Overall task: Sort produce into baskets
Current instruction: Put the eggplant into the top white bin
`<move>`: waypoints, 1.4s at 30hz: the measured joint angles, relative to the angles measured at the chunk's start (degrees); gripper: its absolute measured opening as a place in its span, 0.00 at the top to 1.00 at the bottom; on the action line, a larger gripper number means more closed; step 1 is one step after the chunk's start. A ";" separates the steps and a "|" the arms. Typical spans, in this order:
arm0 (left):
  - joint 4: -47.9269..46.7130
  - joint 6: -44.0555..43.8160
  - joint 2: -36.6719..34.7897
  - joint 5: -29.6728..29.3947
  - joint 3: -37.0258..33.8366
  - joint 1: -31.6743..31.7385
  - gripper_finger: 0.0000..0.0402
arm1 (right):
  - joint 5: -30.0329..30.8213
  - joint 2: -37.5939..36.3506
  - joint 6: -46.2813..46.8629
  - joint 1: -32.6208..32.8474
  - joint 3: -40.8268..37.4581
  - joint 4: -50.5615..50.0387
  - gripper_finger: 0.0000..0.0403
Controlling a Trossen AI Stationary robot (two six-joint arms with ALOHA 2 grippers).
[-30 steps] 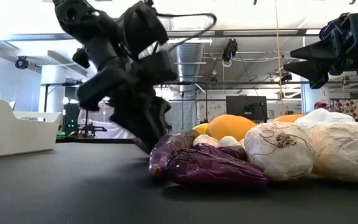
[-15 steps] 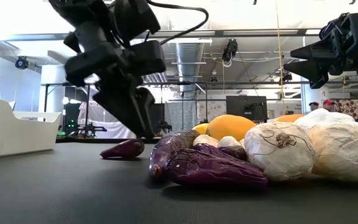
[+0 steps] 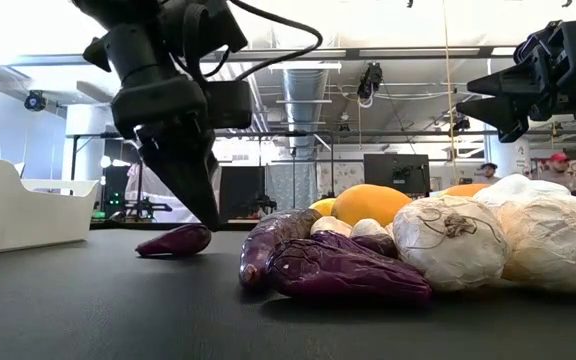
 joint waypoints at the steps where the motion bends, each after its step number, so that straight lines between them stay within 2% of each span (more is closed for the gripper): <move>1: 0.00 -0.83 -0.12 -0.04 0.00 -0.13 0.57 | 0.00 -0.01 0.00 0.00 0.00 -0.02 0.41; 8: -2.88 -4.31 -1.47 -0.15 0.07 -1.95 0.57 | 0.00 -0.01 -0.02 0.00 -0.02 -0.02 0.41; 14: -6.85 -5.38 -2.14 -7.20 -0.07 -4.45 0.57 | 0.00 -0.02 0.00 0.00 -0.01 -0.01 0.41; 16: -6.35 -5.07 -2.12 -7.83 -0.07 -4.85 0.57 | 0.00 -0.01 -0.01 0.00 0.00 -0.01 0.41; 42: -4.75 -5.72 -1.79 -6.99 -0.46 -7.12 0.57 | 0.00 0.00 0.00 0.00 0.00 0.00 0.41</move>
